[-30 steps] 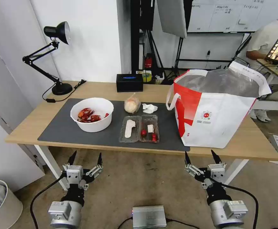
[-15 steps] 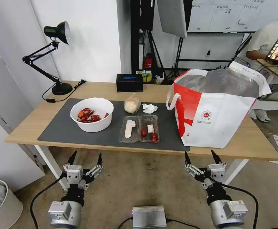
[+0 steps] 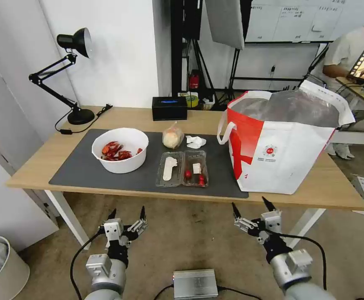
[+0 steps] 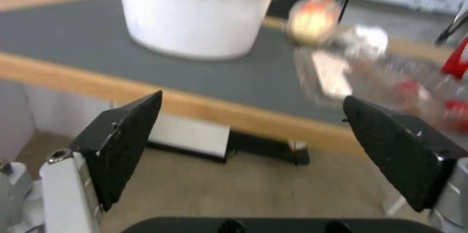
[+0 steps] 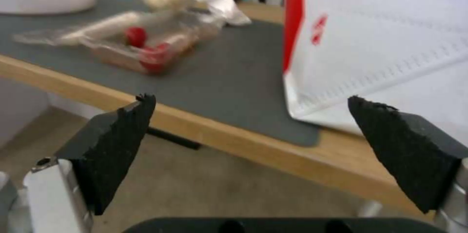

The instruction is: Pick up the trash from the table and place it into the takeout bag.

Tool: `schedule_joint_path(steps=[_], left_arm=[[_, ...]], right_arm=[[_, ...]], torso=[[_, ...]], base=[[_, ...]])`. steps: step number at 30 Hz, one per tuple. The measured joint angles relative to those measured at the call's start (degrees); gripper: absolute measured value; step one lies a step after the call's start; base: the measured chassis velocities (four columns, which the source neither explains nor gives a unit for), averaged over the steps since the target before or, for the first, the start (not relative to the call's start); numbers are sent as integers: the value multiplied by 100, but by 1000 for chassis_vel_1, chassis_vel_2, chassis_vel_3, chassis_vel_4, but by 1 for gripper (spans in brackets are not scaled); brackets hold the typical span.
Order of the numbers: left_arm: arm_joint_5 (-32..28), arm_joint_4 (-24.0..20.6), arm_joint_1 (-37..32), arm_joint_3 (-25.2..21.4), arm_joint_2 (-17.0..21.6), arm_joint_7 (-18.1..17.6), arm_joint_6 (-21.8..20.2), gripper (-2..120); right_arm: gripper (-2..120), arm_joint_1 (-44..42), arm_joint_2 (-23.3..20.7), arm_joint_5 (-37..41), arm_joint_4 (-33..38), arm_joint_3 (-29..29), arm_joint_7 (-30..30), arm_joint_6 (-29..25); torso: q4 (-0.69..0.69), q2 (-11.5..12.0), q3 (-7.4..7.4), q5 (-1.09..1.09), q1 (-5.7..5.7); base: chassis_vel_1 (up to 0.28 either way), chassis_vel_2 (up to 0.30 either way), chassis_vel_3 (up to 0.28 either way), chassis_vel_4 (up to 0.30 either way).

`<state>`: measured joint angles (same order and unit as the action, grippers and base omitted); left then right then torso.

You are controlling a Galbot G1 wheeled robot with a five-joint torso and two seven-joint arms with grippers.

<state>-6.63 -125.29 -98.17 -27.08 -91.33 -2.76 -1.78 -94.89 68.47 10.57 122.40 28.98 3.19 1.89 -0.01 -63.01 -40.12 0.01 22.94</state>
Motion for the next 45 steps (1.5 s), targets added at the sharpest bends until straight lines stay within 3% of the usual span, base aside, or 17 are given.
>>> schedule_joint_path(steps=[5, 17, 32, 34, 35, 36, 37, 39, 40, 43, 45], left_arm=[[-69, -164, -32, -20, 2, 39, 364, 100], [-466, -826, -183, -63, 9, 169, 495, 100], [-891, -788, -194, -21, 42, 164, 375, 100], [-1337, -748, -147, 51, 79, 156, 193, 100], [-1783, -766, -100, 108, 106, 75, -88, 100], [-1783, -766, -100, 108, 106, 75, -88, 100], [-2471, -820, -2, 195, 147, -108, -486, 100], [-3364, -882, 128, 283, 211, -366, -885, 100], [-3364, -882, 128, 283, 211, -366, -885, 100], [-4665, -977, 292, 395, 256, -862, -1364, 100], [-4981, -989, 338, 419, 252, -1002, -1447, 100]], right_arm=[[100, 35, 19, -44, -74, -88, 21, -172], [100, 15, 6, -10, 338, -122, -2, -289], [100, 12, -23, 88, 449, -103, -24, -260], [100, 30, -35, 114, 437, -103, -29, -246], [100, 42, -45, 119, 429, -102, -30, -241], [100, 42, -45, 119, 429, -102, -30, -241], [100, 61, -60, 126, 420, -102, -31, -235], [100, 83, -70, 139, 410, -107, -32, -227], [100, 83, -70, 139, 410, -107, -32, -227], [100, 94, -72, 143, 379, -128, -38, -220], [100, 97, -71, 143, 368, -134, -42, -219]], torso=[[1, 0, 0, 0, -1], [0, -1, 1, -1, -3], [1, -1, 1, -1, -3], [1, -1, 1, -2, -3], [1, -1, 1, -1, -3], [1, -1, 1, -1, -3], [1, -1, 1, -1, -3], [1, -1, 1, -1, -2], [1, -1, 1, -1, -2], [1, -1, 1, -1, -3], [1, -1, 1, -1, -2]], base=[[0, 0, 0, 0], [0, 0, 0, 0], [0, 0, 0, 0], [0, 0, 0, 0], [0, 0, 0, 0], [0, 0, 0, 0], [0, 0, 0, 0], [0, 0, 0, 0], [0, 0, 0, 0], [0, 0, 0, 0], [0, 0, 0, 0]])
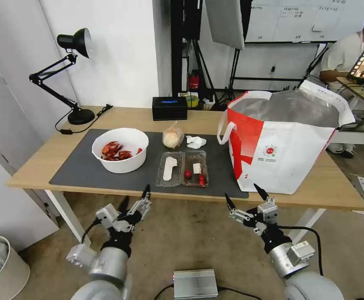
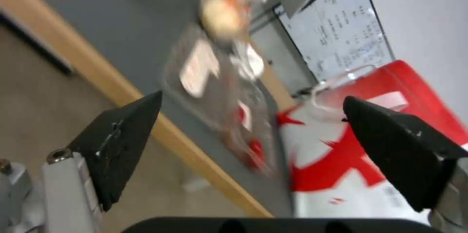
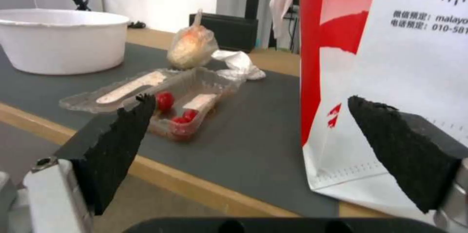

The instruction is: Pick up the trash from the table and place it into the takeout bag.

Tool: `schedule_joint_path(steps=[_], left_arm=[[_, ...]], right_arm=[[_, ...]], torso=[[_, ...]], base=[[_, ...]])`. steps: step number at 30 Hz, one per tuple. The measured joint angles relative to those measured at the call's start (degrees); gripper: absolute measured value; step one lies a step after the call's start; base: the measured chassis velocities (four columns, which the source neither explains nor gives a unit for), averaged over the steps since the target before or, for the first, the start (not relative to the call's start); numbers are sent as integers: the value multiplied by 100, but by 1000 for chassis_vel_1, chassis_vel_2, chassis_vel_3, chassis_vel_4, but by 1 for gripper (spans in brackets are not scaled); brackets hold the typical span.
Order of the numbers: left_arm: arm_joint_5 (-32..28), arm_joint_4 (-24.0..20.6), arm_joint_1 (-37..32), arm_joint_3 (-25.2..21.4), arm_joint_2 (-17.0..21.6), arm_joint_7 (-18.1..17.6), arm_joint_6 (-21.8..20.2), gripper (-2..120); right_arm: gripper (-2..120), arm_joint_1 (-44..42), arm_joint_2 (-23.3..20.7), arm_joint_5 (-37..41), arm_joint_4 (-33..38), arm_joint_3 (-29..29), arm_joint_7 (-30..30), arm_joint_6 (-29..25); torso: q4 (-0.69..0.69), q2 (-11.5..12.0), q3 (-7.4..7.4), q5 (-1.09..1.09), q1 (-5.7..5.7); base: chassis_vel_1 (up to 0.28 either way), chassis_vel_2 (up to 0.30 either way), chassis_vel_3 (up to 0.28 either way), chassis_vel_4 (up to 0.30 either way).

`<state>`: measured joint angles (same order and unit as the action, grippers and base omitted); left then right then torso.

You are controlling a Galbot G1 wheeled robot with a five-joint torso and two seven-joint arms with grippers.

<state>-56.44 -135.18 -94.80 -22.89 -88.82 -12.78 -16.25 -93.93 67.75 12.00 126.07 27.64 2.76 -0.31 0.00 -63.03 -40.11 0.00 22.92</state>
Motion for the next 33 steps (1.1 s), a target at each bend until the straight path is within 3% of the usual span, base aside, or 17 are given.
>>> schedule_joint_path(steps=[2, 7, 15, 33], left_arm=[[-504, -3, 60, 58, -43, -182, -78, 100], [-965, -7, 101, 118, -108, -343, -98, 100], [-1186, -87, 165, 129, -227, -347, -54, 100], [-1739, 30, 405, -32, -246, -917, -97, 100]], right_arm=[[100, 20, 2, 0, -21, -15, -5, 1], [100, 63, 4, -2, -61, -62, -5, 5], [100, 60, 111, -157, -101, -279, 4, 13], [100, 160, 148, -175, -198, -492, -60, 110]], torso=[[0, 0, 0, 0, 0], [0, 0, 0, 0, 0], [-1, 0, 0, 0, 0], [-1, 0, 0, -1, 0]], base=[[0, 0, 0, 0], [0, 0, 0, 0], [0, 0, 0, 0], [0, 0, 0, 0]])
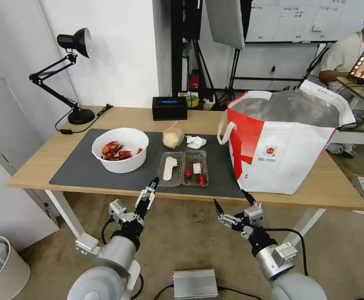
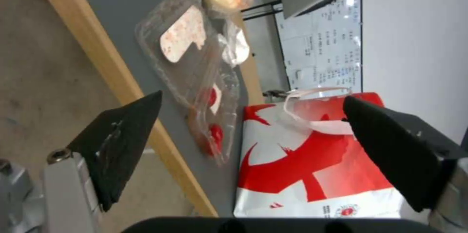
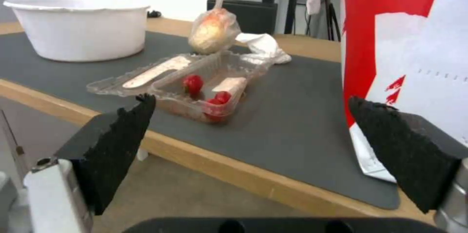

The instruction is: Pick up the trash from the table and place it into the takeout bag.

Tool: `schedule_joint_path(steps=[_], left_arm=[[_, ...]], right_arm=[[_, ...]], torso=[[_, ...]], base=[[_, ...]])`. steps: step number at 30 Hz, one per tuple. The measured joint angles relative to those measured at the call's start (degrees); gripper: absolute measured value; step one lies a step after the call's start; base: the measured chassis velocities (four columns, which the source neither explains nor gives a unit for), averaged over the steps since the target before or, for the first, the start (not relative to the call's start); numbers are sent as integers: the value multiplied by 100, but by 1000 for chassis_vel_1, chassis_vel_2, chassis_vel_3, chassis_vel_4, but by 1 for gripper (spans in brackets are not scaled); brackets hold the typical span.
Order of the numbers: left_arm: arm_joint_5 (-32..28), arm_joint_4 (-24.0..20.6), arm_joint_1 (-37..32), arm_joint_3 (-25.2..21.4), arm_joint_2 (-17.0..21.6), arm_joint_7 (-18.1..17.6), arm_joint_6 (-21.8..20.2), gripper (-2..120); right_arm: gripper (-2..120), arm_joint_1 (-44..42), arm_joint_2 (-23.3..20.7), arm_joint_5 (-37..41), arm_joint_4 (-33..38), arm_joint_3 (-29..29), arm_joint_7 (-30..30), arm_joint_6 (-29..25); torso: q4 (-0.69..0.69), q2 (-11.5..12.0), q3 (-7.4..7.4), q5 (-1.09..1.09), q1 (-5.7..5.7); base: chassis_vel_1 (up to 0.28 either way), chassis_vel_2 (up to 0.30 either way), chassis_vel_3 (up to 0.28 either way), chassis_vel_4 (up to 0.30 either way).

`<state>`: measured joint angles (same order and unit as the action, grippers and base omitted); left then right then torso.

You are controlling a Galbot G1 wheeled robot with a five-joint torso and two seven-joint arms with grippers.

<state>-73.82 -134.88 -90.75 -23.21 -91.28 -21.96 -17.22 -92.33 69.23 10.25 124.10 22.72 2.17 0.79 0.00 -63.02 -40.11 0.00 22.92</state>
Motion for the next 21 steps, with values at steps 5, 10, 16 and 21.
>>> schedule_joint_path(steps=[5, 10, 16, 21], left_arm=[[-78, 200, 234, 30, 1, -71, 0, 100], [-199, 344, 448, 57, 2, -90, 0, 100], [-189, 585, 650, 177, 4, -241, -44, 100], [-190, 764, 829, 258, 30, -300, -104, 100]], right_arm=[[100, -35, -25, -2, 11, 16, -9, 1], [100, -106, -61, -3, 98, 83, -23, 13], [100, -120, -60, -3, 134, 128, -42, 49], [100, -117, -54, -3, 169, 171, -55, 120]], torso=[[1, 0, 0, 0, 0], [0, 0, 0, 0, 0], [0, 0, 0, 0, 0], [0, 0, 0, 0, 0]], base=[[0, 0, 0, 0], [0, 0, 0, 0], [0, 0, 0, 0], [0, 0, 0, 0]])
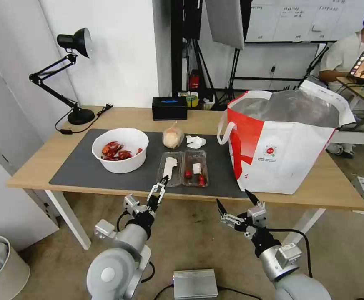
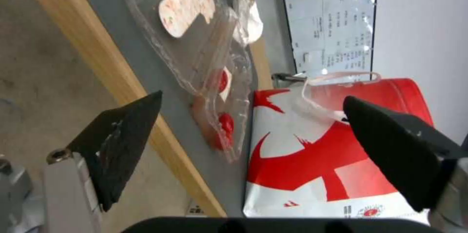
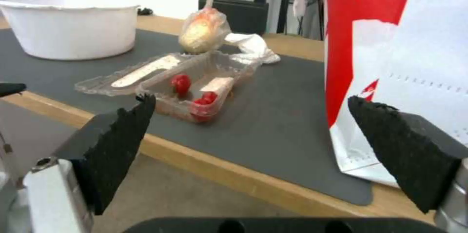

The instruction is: Pick up the trash from the table and place it into the takeout bag.

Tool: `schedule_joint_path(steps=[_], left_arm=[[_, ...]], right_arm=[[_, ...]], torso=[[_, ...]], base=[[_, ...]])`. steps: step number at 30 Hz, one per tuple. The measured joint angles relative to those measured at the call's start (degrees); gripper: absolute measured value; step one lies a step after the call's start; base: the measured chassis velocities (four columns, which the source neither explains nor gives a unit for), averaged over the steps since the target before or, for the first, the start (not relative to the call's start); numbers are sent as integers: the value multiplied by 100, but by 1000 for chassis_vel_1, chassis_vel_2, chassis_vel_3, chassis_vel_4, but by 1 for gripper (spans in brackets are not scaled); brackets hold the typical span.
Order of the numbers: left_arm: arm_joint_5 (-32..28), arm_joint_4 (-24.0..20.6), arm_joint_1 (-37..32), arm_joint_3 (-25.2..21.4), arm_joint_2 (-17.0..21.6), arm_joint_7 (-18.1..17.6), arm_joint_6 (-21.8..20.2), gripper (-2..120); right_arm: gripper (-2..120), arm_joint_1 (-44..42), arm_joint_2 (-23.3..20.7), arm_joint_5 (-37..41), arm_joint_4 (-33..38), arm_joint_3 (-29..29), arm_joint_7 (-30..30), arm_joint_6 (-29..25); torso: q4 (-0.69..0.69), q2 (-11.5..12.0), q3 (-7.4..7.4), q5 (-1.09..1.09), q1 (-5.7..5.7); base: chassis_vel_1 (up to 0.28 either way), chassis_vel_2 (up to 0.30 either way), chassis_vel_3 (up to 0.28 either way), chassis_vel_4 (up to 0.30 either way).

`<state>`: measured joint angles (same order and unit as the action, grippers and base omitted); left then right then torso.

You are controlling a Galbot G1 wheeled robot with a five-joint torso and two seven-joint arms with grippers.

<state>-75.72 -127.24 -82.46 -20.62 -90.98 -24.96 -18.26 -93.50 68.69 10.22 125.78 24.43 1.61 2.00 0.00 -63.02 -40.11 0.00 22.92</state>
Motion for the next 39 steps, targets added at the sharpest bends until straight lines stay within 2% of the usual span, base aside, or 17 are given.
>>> schedule_joint_path(steps=[8, 17, 39], left_arm=[[-65, 114, 180, 127, -12, -53, -17, 100], [-115, 522, 517, 332, -23, -217, -22, 100], [-158, 1067, 1112, 356, -29, -499, 145, 100]], right_arm=[[100, -1, 2, 0, 11, 47, -11, 30], [100, -20, 47, -7, 19, 95, -37, 31], [100, -52, 152, -32, -18, 164, -49, 2]], torso=[[0, 0, 0, 0, 0], [0, 0, 0, 0, 0], [0, 0, 0, 0, 0]], base=[[0, 0, 0, 0], [0, 0, 0, 0], [0, 0, 0, 0]])
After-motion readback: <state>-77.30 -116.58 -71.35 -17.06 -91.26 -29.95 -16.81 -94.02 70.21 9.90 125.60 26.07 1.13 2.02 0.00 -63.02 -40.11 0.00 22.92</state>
